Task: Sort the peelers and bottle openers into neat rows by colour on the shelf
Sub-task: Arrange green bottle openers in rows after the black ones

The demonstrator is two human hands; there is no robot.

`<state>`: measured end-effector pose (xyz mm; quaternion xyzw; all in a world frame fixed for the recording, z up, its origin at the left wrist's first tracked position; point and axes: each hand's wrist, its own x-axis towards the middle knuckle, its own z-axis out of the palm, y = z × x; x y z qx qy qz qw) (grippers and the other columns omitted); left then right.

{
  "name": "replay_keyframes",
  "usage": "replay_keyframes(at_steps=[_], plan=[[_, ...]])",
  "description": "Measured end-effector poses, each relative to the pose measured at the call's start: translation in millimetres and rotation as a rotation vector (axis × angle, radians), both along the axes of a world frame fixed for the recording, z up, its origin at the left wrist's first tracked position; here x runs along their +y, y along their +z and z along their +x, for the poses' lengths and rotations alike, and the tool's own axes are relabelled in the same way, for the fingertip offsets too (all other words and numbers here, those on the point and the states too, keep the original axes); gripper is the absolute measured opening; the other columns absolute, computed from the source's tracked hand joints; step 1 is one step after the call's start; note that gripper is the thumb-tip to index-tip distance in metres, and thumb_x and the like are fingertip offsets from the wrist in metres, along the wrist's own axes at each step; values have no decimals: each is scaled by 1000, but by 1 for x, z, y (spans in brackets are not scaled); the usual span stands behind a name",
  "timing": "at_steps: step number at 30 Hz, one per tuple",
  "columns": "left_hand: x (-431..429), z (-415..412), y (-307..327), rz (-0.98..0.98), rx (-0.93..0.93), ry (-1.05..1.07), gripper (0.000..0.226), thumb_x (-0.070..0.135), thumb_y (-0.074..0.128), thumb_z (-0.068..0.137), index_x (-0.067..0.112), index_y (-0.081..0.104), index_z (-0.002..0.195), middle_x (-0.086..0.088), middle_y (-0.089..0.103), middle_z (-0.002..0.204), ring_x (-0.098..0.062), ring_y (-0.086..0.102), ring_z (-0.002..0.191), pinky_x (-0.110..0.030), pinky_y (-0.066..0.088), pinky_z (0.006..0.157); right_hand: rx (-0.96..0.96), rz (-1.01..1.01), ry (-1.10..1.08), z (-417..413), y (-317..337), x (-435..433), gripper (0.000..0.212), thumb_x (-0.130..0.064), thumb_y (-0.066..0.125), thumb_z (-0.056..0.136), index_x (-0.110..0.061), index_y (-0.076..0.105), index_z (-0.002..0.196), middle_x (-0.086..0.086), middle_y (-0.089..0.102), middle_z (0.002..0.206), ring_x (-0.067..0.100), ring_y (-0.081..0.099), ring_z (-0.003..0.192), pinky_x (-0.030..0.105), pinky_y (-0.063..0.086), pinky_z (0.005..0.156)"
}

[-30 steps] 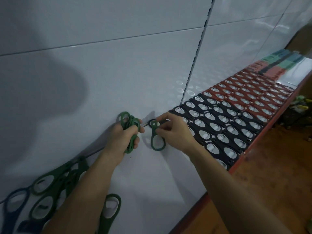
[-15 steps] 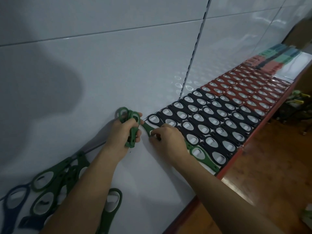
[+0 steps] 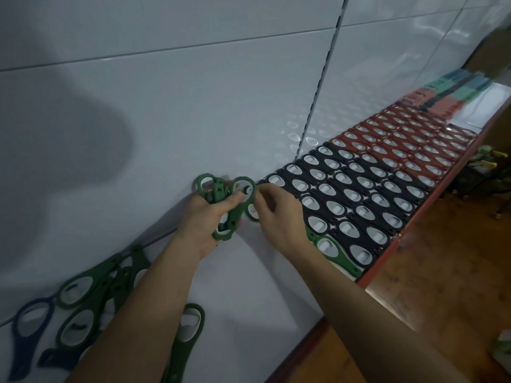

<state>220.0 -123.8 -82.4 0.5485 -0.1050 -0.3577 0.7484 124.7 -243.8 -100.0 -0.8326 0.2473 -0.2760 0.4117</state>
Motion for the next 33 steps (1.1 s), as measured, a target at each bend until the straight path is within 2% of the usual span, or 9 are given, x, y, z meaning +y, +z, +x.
replay_keyframes(at_steps=[4,8,10,12,14,20,22,27,33], plan=[[0,-2,0,77,-51,-28,25,11,78,85,17,75,109,-3,76,93,-13,71,76,-33,56,56,-171,515,139,-4,20,6,17,-13,56,103,-8,72,104,11,66,78,20,54,65,29,43,54],[-3,-7,0,136,-117,-9,40,25,87,66,14,76,102,-4,79,90,-19,75,80,-37,60,65,-225,701,173,-16,26,2,27,-7,50,102,-5,74,93,8,67,78,20,57,71,26,44,59],[-5,-11,-1,159,-201,-12,35,31,88,69,11,77,96,-8,79,90,-25,76,81,-37,60,70,-208,632,150,-23,26,-1,20,-5,56,100,-2,75,94,8,69,77,16,60,69,25,47,60],[-8,-14,-4,211,-332,21,26,31,84,82,8,75,90,-5,77,78,-22,71,65,-30,55,56,-205,588,79,-30,28,-11,17,-2,58,99,-4,74,96,9,68,76,19,57,66,24,45,58],[-9,-12,-12,349,-609,77,22,32,78,89,11,70,85,-2,69,69,-18,59,57,-29,47,54,-192,516,-9,-37,31,-28,18,-4,57,101,-8,73,98,11,64,74,23,51,65,27,42,56],[-8,-13,-26,557,-1217,-49,9,10,65,90,14,64,97,0,60,89,-27,59,82,-35,46,67,216,69,25,-52,37,-55,12,-19,75,92,-19,73,104,-9,74,79,3,67,65,21,54,61],[-8,-17,-27,591,-1276,-130,26,5,65,85,15,66,109,0,60,105,-26,61,92,-36,49,73,281,13,49,-54,31,-51,16,-16,76,91,-17,73,106,-5,75,84,7,70,73,19,57,68],[-6,-15,-25,610,-1248,-157,39,2,63,82,14,65,119,2,59,118,-25,62,96,-36,51,75,96,278,8,-62,25,-40,30,-2,63,96,-19,69,119,10,65,100,31,73,86,31,63,67],[-8,-12,-25,638,-1212,-133,25,5,60,86,11,61,111,1,56,108,-25,59,89,-39,49,72,224,-276,-35,-87,15,-21,6,-27,69,89,-23,69,95,-12,63,71,7,61,64,30,53,64]])
